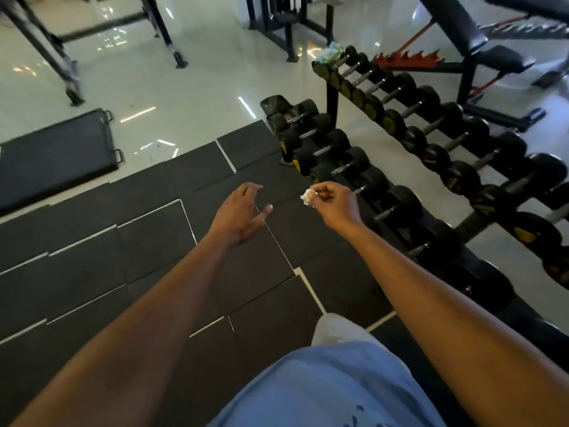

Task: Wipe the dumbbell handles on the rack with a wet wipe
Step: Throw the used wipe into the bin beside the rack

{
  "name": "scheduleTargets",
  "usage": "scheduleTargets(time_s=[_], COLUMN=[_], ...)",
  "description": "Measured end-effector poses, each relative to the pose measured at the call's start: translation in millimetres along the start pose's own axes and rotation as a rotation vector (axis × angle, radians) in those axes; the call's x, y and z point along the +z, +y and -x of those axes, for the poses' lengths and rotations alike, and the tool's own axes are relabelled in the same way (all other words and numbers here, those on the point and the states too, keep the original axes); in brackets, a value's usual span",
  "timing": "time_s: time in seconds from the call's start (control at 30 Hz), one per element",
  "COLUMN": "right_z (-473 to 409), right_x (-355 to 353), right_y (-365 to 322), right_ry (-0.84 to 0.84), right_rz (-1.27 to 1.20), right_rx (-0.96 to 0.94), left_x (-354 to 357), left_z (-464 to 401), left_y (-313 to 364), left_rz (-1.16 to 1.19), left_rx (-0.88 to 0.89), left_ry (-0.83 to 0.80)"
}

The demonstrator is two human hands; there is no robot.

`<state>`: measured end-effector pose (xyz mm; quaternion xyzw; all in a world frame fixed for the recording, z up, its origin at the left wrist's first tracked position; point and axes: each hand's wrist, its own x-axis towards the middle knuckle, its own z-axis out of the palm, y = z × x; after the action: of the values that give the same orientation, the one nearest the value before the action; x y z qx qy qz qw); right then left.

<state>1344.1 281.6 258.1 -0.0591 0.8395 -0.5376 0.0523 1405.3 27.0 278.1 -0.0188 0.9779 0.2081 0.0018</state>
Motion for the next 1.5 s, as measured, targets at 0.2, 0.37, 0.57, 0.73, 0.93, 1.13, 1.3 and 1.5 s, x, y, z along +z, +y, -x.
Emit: scheduleTargets(time_s=[0.2,0.37,0.57,0.73,0.93,1.13,1.3,1.5], right_z=[-120.3,-229.3,-343.4,-435.7,-562.8,-669.1,-768.7,-906.6], right_x=[79.8,140.3,203.2,247.7,301.6,341.8,371.3,395.0], right_y=[-24.2,-46.8,-73.6,-78.2,-91.9,-117.6,-118.2,-95.4], right_ry=[-0.052,-0.104,-0.095,-0.078,0.012,0.124,0.236,0.253], right_rz=[0.022,0.085,0.19,0.248,0.262,0.233,0.177,0.214], right_rx=[-0.015,-0.05,-0.075,-0.049,-0.005,0.059,0.142,0.177], left_x=[-33.4,-59.1,-78.1,-84.3,-96.4,-126.2,-134.5,-124.7], left_z=[-96.7,-184.9,-288.1,-384.4,-526.0,-667.0,-790.0,-942.7], left_y=[-91.6,-161.6,-235.6,-297.1,-375.7,-425.7,-459.8,-493.0], left_rz=[-0.024,-0.063,-0.093,-0.072,-0.045,-0.032,-0.054,-0.065], left_rx=[-0.069,-0.061,-0.037,-0.034,0.045,0.166,0.251,0.268], left_ry=[0.005,0.039,0.031,0.008,-0.027,-0.096,-0.175,-0.2])
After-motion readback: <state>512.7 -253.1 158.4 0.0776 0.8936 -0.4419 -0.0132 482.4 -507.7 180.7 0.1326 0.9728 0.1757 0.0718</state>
